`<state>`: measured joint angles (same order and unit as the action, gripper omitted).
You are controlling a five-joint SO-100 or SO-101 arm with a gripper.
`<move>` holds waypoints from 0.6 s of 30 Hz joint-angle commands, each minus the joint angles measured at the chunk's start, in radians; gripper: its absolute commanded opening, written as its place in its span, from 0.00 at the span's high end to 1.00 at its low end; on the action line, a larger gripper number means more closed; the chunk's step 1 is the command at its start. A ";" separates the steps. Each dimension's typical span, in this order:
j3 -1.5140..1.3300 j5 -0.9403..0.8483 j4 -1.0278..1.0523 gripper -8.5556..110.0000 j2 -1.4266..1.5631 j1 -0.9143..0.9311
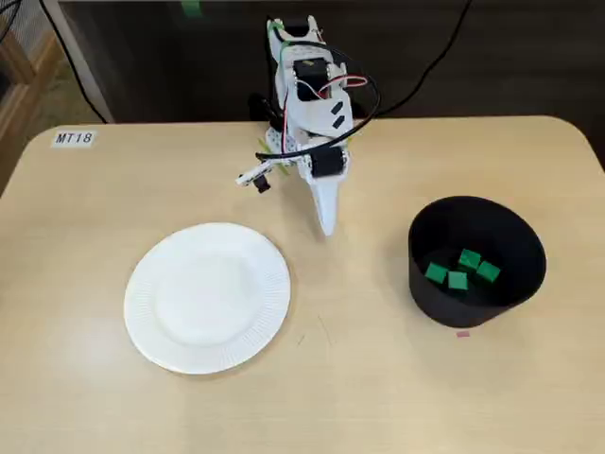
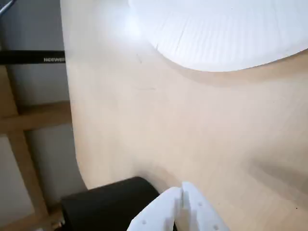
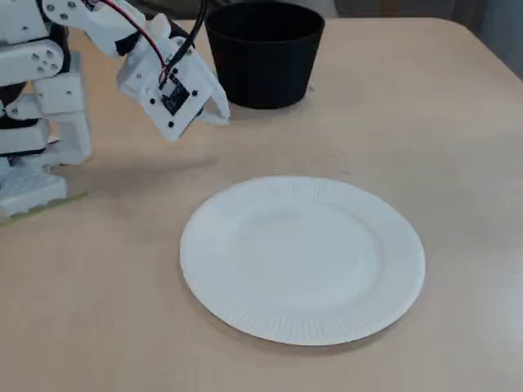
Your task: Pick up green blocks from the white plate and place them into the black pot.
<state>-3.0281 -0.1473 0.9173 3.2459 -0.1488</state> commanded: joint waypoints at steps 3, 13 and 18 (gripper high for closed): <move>-0.002 -0.006 -0.029 0.95 0.006 0.003; -0.057 -0.008 -0.206 0.95 0.006 0.005; -0.057 -0.008 -0.206 0.95 0.006 0.005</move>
<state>-3.0557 -0.1473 0.7256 3.2459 -0.1503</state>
